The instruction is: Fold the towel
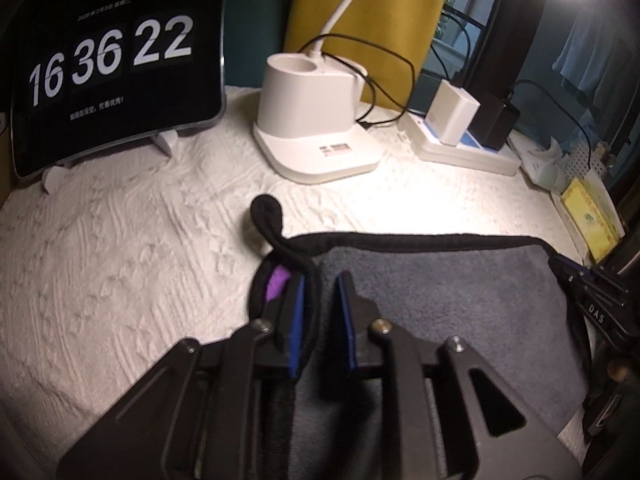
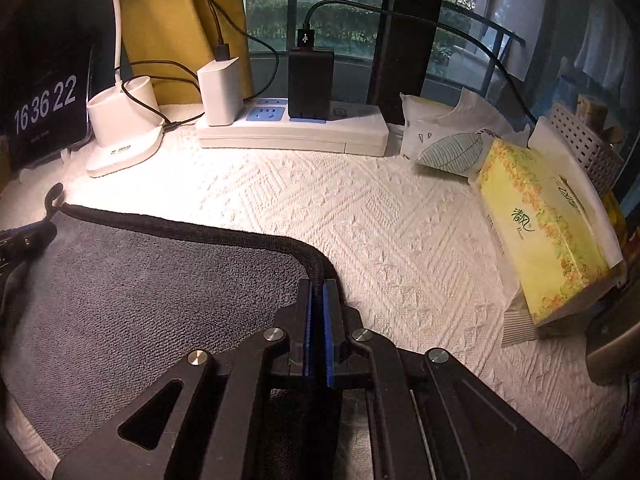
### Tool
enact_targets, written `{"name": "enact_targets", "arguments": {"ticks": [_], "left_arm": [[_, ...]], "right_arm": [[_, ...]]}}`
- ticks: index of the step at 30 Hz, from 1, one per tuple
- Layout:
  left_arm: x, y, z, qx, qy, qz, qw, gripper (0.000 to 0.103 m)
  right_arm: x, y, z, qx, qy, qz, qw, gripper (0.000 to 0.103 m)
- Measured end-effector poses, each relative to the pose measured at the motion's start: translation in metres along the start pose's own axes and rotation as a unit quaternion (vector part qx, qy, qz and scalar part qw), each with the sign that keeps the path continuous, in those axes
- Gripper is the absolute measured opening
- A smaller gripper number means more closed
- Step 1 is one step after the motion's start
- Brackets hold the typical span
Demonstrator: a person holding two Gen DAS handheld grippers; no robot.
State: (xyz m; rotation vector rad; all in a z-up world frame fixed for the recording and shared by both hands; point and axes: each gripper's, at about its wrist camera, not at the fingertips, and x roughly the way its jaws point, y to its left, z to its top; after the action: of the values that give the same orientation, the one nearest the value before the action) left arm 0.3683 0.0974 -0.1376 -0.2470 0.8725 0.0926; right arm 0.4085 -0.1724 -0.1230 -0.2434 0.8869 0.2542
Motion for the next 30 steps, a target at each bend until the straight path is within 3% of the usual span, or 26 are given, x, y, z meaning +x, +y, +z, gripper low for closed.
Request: {"name": "enact_targets", "arguments": {"ticks": [4,6,7,8,10,12,30], "left_arm": [[-0.004,-0.002,0.0,0.003,0.0,0.01,0.9999,0.025],[-0.007,-0.001,0.0,0.002,-0.003,0.017,0.9999,0.03],[-0.008,0.0,0.001,0.002,-0.003,0.02,0.9998,0.039],[-0.01,0.001,0.0,0.002,-0.004,0.021,0.9998,0.06],[-0.015,0.002,0.0,0.0,-0.009,0.017,0.9998,0.075],[-0.019,0.001,-0.001,0.002,-0.014,0.018,0.9997,0.075],[-0.061,0.0,-0.011,-0.001,-0.037,0.007,0.9993,0.075]], "right_arm": [[0.0,-0.001,0.0,0.003,-0.001,-0.001,1.0,0.008],[0.0,-0.001,0.0,0.006,-0.002,-0.004,1.0,0.015],[-0.001,-0.002,0.0,0.009,-0.002,-0.007,1.0,0.018],[-0.001,-0.003,0.001,0.012,-0.002,-0.009,1.0,0.024],[-0.003,-0.006,0.001,0.02,-0.001,-0.009,1.0,0.034],[-0.005,-0.007,0.002,0.025,0.0,-0.005,1.0,0.044],[-0.051,0.013,-0.006,0.013,-0.024,0.002,1.0,0.045]]}}
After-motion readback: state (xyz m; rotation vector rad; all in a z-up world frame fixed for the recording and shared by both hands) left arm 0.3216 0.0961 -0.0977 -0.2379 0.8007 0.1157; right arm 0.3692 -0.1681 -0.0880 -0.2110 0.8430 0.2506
